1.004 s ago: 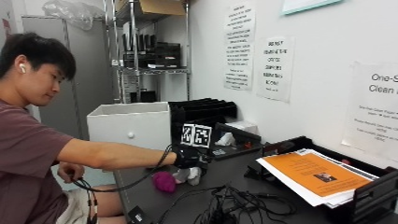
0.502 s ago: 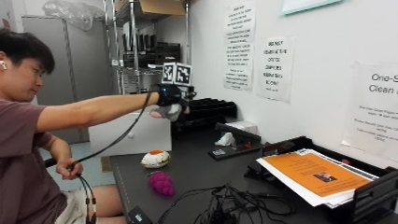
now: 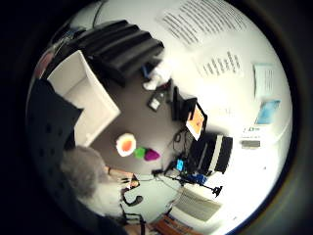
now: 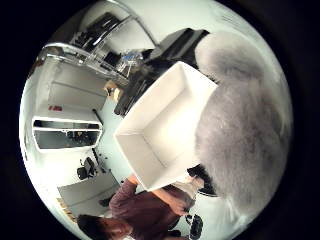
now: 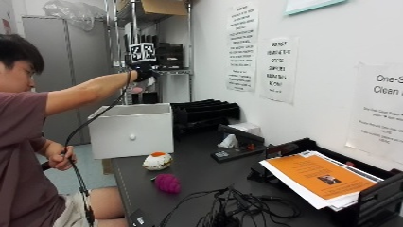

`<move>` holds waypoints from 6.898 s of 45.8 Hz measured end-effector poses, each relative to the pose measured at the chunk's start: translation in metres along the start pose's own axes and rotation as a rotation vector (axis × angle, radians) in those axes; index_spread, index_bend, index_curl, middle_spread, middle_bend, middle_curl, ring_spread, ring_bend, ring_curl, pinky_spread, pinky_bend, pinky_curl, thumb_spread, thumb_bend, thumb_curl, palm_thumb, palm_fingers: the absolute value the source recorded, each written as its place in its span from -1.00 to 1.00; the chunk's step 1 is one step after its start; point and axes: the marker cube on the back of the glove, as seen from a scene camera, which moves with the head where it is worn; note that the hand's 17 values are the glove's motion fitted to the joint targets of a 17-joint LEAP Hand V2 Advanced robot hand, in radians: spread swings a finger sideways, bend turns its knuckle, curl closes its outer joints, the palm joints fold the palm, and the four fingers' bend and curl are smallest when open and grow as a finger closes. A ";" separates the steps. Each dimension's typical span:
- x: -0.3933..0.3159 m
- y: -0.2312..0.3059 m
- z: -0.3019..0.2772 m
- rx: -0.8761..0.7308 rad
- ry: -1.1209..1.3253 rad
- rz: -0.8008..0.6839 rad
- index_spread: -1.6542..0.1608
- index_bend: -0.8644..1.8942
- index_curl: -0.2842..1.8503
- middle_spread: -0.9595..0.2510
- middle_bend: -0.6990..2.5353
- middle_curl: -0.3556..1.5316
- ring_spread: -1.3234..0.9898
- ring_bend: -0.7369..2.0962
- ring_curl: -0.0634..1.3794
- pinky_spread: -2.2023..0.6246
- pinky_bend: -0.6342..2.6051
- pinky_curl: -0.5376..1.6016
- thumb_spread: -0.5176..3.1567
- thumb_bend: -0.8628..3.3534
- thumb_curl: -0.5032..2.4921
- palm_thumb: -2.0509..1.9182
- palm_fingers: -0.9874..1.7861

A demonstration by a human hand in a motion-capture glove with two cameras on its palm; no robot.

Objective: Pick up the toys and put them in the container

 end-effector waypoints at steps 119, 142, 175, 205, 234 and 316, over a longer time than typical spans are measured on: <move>0.209 0.225 0.232 -0.205 -0.121 0.405 0.60 0.34 -0.20 0.28 0.16 0.04 -0.12 0.35 -0.10 0.36 -0.13 -0.12 -0.22 -0.53 -0.28 0.27 0.61; 0.074 0.100 0.002 0.050 0.084 0.153 0.63 0.39 -0.07 0.33 0.22 0.10 -0.11 0.43 -0.09 0.34 -0.06 -0.05 -0.32 -0.55 -0.15 0.28 0.53; -0.157 -0.004 0.026 0.099 -0.038 -0.434 0.64 0.36 0.03 0.34 0.21 0.12 -0.10 0.45 -0.13 0.34 -0.06 -0.04 -0.35 -0.58 -0.02 0.28 0.51; -0.130 0.016 0.007 -0.030 -0.063 -0.448 0.56 -0.36 -0.41 0.50 -0.48 -0.26 0.11 -0.17 -0.56 0.55 -0.06 -0.12 -0.07 -0.61 -0.31 0.01 -0.57; 0.087 0.131 0.069 -0.096 -0.015 0.100 0.57 -0.32 -0.57 0.50 -0.49 -0.36 0.13 -0.23 -0.53 0.57 -0.12 -0.16 0.00 -0.60 -0.43 0.02 -0.47; 0.092 0.137 0.063 0.020 -0.072 0.210 0.47 0.31 0.05 0.18 0.28 0.01 -0.11 0.56 0.02 0.31 0.11 0.05 -0.32 -0.56 -0.10 0.30 0.47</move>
